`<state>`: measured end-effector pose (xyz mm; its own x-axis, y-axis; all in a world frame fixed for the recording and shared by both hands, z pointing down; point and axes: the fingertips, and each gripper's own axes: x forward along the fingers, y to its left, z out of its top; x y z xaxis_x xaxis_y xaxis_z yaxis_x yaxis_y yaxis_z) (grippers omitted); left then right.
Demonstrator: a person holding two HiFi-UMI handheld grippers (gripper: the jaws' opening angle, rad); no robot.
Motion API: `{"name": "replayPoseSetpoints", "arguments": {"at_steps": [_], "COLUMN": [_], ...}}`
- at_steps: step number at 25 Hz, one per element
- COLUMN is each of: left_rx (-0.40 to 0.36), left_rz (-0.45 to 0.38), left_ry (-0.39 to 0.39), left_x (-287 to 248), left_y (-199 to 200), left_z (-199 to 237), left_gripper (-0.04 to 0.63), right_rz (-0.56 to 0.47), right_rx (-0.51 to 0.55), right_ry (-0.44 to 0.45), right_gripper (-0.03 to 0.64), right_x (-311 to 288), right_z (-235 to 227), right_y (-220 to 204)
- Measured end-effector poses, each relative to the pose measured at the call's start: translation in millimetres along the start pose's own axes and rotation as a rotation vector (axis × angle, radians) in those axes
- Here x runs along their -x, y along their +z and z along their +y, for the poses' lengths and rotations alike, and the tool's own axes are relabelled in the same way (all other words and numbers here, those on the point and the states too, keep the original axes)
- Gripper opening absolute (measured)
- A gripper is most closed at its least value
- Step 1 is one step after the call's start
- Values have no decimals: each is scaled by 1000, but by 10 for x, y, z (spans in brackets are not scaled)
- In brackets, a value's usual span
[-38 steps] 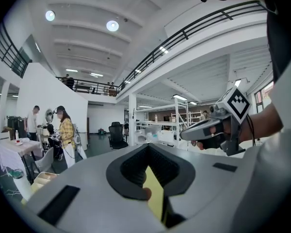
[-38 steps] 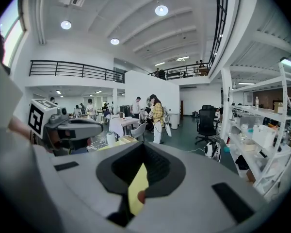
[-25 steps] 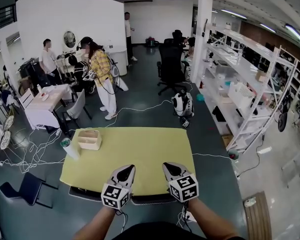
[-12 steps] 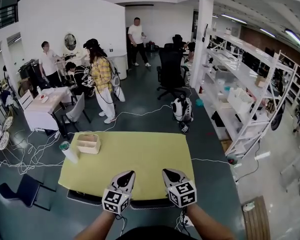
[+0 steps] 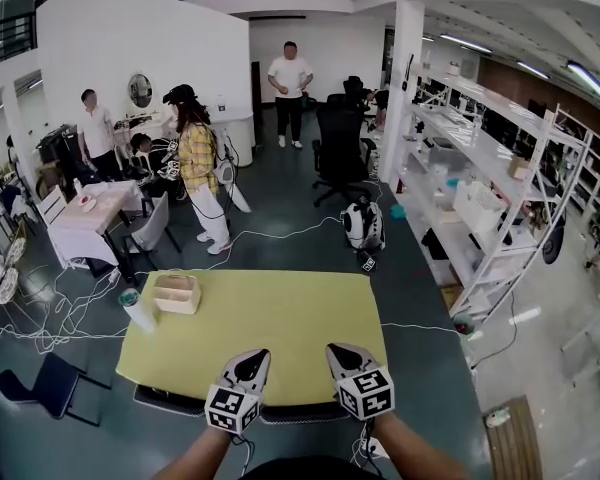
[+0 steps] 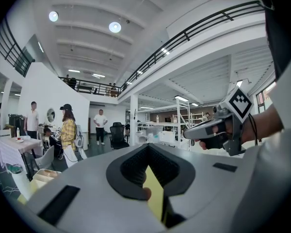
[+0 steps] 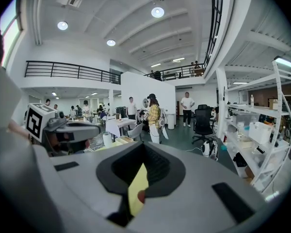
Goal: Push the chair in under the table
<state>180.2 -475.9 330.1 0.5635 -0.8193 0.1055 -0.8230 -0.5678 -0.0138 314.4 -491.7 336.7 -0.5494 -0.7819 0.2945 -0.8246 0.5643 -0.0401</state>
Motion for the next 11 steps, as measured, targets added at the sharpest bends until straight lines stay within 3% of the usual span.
{"name": "replayPoseSetpoints", "arguments": {"at_steps": [11], "left_rx": [-16], "left_rz": [-1], "left_ry": [-4], "left_x": [117], "left_y": [-12], "left_z": [-41], "left_gripper": [9], "right_rz": [-15], "right_rx": [51], "right_ry": [-15], "right_gripper": [14], "right_x": [127], "right_z": [-56], "right_y": [68]}}
